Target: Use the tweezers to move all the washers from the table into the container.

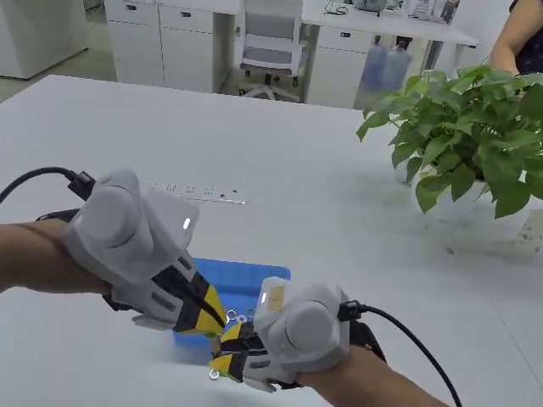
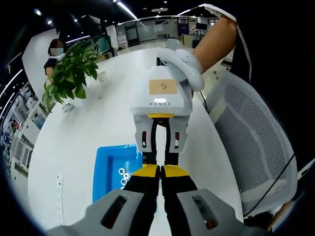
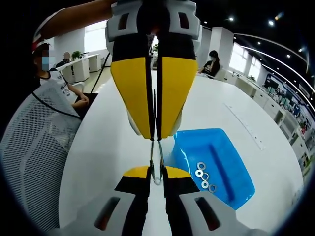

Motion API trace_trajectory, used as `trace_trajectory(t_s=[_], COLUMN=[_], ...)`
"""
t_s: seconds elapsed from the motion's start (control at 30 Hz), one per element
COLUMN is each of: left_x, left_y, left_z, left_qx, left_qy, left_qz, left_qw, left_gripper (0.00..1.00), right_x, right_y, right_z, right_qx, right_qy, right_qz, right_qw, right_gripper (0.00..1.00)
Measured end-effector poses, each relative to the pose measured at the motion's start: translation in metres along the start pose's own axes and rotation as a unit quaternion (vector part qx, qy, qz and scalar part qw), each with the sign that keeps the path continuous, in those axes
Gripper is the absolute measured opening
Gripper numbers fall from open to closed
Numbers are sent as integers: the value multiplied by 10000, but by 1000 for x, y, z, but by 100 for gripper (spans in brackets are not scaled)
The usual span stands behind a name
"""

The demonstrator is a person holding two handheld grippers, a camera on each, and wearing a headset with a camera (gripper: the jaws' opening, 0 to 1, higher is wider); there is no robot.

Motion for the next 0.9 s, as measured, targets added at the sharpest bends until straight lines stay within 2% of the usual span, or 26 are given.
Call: trace_trajectory(t_s=[0.43, 0.9], left_x=[11, 17], left_y=[12, 20], left_z=[-6, -1], left_qx=[-157, -297], left_qy=[18, -13], left_qz=[-2, -21], left_qw=[9999, 9996], left_gripper=[5, 5], right_x=[11, 20], right_y=[10, 17], right_z=[7, 3], right_qx=[63, 131], right_qy=[-103, -205], right_qz=[33, 39], right_qw=[9999, 9997], right_gripper=[12, 12])
Point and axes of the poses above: the centre of the closed fingertips' face, and the gripper's own axes: x roughly forward along the fingers, z roughly to its left, y roughly out of its underside, the point moved 8 cm from there along -x, roughly backward along the fingers, and after that the axes turned 8 degrees about -x, right-handed, at the moved point
